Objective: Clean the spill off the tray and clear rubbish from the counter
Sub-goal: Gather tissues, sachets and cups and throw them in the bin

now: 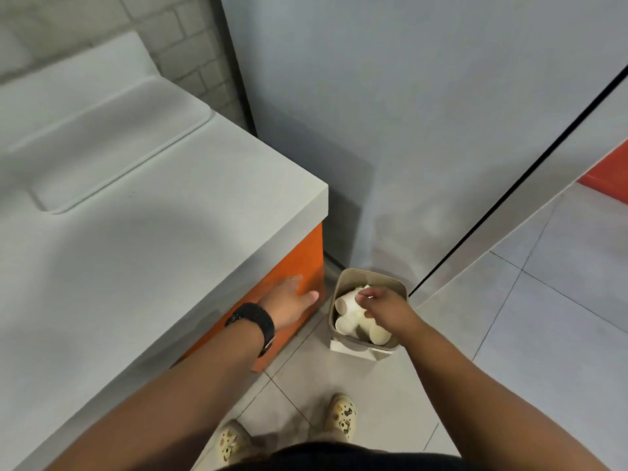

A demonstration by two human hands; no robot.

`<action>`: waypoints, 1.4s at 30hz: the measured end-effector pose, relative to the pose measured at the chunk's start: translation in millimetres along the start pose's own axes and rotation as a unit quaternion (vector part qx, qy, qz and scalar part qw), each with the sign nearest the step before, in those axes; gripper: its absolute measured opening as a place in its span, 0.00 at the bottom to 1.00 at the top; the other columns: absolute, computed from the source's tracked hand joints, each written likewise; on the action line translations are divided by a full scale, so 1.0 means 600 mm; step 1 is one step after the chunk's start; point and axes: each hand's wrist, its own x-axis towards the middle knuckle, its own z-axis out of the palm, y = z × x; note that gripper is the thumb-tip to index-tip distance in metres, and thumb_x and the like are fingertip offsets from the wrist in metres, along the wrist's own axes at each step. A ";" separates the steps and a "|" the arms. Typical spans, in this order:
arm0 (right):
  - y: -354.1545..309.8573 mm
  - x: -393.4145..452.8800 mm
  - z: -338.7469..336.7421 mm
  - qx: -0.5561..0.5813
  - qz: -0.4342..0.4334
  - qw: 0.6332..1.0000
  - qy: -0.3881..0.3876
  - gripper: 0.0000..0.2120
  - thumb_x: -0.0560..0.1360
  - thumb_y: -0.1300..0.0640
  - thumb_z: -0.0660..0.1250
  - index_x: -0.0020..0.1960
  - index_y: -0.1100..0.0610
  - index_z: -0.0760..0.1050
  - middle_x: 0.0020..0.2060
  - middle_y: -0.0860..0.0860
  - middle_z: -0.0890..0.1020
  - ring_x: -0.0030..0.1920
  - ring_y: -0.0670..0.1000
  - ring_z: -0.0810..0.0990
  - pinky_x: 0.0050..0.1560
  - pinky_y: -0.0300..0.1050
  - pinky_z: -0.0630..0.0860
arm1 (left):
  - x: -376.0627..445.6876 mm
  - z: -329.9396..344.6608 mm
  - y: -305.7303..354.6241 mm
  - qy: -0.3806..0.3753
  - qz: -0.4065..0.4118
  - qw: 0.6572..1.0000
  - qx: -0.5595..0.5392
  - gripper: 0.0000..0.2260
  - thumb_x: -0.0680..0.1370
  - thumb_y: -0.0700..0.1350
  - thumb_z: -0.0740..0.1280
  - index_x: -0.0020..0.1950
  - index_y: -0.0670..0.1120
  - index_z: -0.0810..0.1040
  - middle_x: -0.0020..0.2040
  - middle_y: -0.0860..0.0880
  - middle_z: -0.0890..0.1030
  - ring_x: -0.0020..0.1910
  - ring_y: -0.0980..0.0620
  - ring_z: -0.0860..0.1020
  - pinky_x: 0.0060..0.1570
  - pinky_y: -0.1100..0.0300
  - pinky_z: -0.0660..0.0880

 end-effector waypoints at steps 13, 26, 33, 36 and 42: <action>-0.256 -0.118 0.187 0.039 -0.207 0.977 -0.046 0.06 0.78 0.53 0.64 0.45 0.54 0.77 0.36 0.50 0.81 0.33 0.48 0.79 0.35 0.43 0.72 | -0.207 -0.168 -0.089 0.155 0.119 0.974 -0.111 0.13 0.78 0.49 0.64 0.62 0.51 0.75 0.53 0.53 0.80 0.50 0.57 0.77 0.47 0.65 0.72; -0.389 -0.261 0.514 0.020 -0.272 0.947 -0.173 0.07 0.76 0.52 0.66 0.46 0.56 0.78 0.39 0.52 0.83 0.35 0.50 0.79 0.35 0.44 0.72 | -0.400 -0.328 -0.413 0.313 0.036 0.920 -0.232 0.12 0.77 0.51 0.65 0.60 0.54 0.75 0.47 0.59 0.80 0.50 0.57 0.80 0.46 0.62 0.73; -0.422 -0.283 0.653 -0.005 -0.284 0.928 -0.243 0.05 0.76 0.55 0.67 0.43 0.55 0.79 0.39 0.52 0.83 0.36 0.51 0.79 0.38 0.47 0.73 | -0.462 -0.388 -0.541 0.383 -0.006 0.878 -0.286 0.11 0.77 0.51 0.65 0.59 0.55 0.73 0.50 0.59 0.79 0.51 0.57 0.80 0.47 0.62 0.72; -0.439 -0.275 0.687 -0.011 -0.289 0.921 -0.262 0.04 0.76 0.57 0.67 0.43 0.55 0.79 0.39 0.53 0.82 0.35 0.51 0.79 0.37 0.46 0.72 | -0.466 -0.408 -0.574 0.398 -0.019 0.865 -0.306 0.13 0.77 0.51 0.66 0.61 0.55 0.73 0.51 0.58 0.79 0.51 0.56 0.80 0.48 0.60 0.73; -0.490 -0.244 0.742 -0.043 -0.308 0.904 -0.295 0.05 0.76 0.57 0.67 0.42 0.54 0.80 0.39 0.53 0.83 0.35 0.52 0.79 0.36 0.45 0.71 | -0.459 -0.444 -0.608 0.439 -0.054 0.835 -0.328 0.13 0.77 0.50 0.65 0.61 0.54 0.72 0.50 0.59 0.79 0.50 0.56 0.80 0.50 0.59 0.74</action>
